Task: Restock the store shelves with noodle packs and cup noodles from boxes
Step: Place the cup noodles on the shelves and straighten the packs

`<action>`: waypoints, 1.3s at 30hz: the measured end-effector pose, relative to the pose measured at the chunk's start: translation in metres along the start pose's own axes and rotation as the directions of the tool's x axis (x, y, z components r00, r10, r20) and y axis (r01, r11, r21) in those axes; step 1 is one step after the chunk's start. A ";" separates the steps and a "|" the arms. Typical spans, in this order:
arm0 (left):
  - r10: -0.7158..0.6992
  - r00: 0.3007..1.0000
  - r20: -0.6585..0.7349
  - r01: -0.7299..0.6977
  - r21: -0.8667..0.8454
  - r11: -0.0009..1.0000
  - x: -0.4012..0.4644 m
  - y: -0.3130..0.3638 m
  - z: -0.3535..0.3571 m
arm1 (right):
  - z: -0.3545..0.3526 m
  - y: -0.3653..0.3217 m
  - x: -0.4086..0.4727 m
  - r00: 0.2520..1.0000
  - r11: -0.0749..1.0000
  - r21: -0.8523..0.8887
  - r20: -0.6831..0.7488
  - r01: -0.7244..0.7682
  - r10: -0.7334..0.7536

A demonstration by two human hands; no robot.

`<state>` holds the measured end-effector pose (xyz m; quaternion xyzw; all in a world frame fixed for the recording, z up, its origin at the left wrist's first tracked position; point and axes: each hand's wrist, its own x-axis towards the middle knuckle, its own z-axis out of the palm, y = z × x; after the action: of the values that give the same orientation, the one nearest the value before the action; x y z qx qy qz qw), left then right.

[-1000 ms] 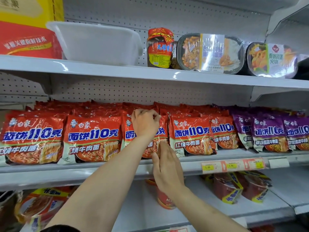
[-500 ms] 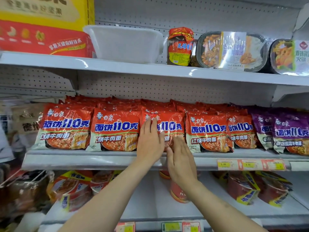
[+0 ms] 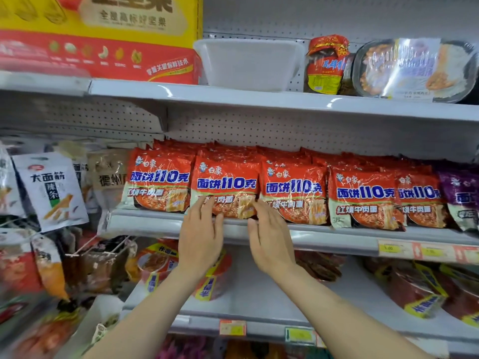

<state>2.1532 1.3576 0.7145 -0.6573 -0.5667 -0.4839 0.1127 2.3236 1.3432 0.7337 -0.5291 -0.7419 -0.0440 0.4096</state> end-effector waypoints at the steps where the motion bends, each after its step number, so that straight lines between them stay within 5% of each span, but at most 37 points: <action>1: -0.006 1.000 0.008 0.006 0.035 0.999 -0.003 -0.006 -0.002 | 0.003 -0.005 -0.002 1.000 1.000 0.008 0.005 0.011 -0.011; 11: 0.048 0.996 0.071 -0.061 0.195 0.979 -0.003 -0.019 -0.008 | 0.019 -0.018 0.005 0.985 0.972 -0.189 0.120 0.142 -0.121; 21: 0.051 0.993 0.104 -0.079 0.289 0.954 0.003 -0.023 -0.009 | 0.017 -0.004 0.010 0.970 0.886 -0.399 0.042 0.237 -0.240; 28: 0.033 0.989 0.145 -0.064 0.212 0.975 0.001 -0.016 -0.018 | 0.010 -0.008 0.007 0.984 0.964 -0.203 0.066 0.174 -0.164; 34: 0.041 0.986 0.160 -0.065 0.148 0.987 -0.003 0.001 -0.005 | 0.009 -0.012 0.007 0.975 0.972 0.225 0.195 0.064 -0.109; 39: 0.000 0.981 0.196 -0.046 0.230 0.972 -0.004 0.003 0.000 | 0.007 -0.019 0.010 0.966 0.976 0.216 0.256 -0.023 -0.034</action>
<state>2.1558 1.3539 0.7123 -0.6900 -0.6203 -0.3462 0.1388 2.3029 1.3456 0.7429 -0.4804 -0.7906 0.1056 0.3647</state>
